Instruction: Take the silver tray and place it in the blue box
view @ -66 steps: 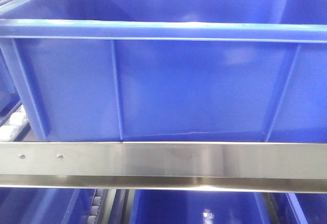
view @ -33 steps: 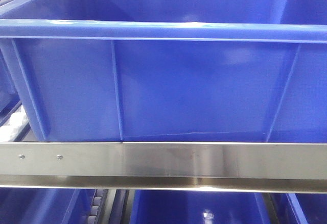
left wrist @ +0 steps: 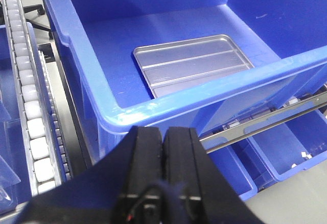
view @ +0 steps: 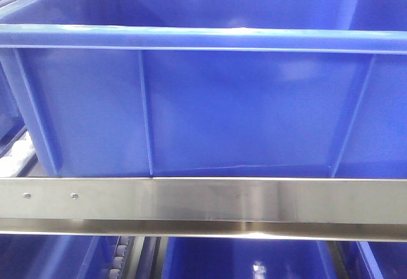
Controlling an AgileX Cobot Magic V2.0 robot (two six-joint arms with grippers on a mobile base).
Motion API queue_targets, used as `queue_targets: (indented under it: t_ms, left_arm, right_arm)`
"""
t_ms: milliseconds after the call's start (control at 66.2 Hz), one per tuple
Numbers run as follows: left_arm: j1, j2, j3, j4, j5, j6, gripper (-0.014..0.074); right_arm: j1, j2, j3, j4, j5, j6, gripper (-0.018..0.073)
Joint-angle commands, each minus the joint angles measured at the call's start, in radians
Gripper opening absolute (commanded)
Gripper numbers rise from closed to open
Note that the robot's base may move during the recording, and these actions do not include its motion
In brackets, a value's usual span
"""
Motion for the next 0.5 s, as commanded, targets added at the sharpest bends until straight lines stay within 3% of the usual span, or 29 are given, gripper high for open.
queue_targets:
  t_ms: [0,60,151,332,484]
  left_arm:
    - [-0.001,-0.009,-0.027,0.002,-0.091,0.001,-0.0094]
    - [0.026,-0.035,-0.024,0.001,-0.089,0.013,-0.0094]
    - [0.098,-0.092,0.007,-0.043,-0.098,0.095,-0.0094]
    - [0.300,-0.268,0.171,-0.196,-0.193,0.242,-0.0094]
    - [0.449,-0.414,0.333,-0.248,-0.309,0.304,-0.0094]
  right_arm:
    - [0.000,0.012,-0.027,-0.015,-0.089,-0.012,0.0052]
    - [0.000,0.012,-0.027,-0.015,-0.087,-0.012,0.0052]
    - [0.000,0.012,-0.027,-0.015,-0.087,-0.012,0.0052]
    - [0.000,0.012,-0.027,-0.015,-0.087,-0.012,0.0052]
    - [0.000,0.012,-0.027,-0.015,-0.087,-0.012,0.0052]
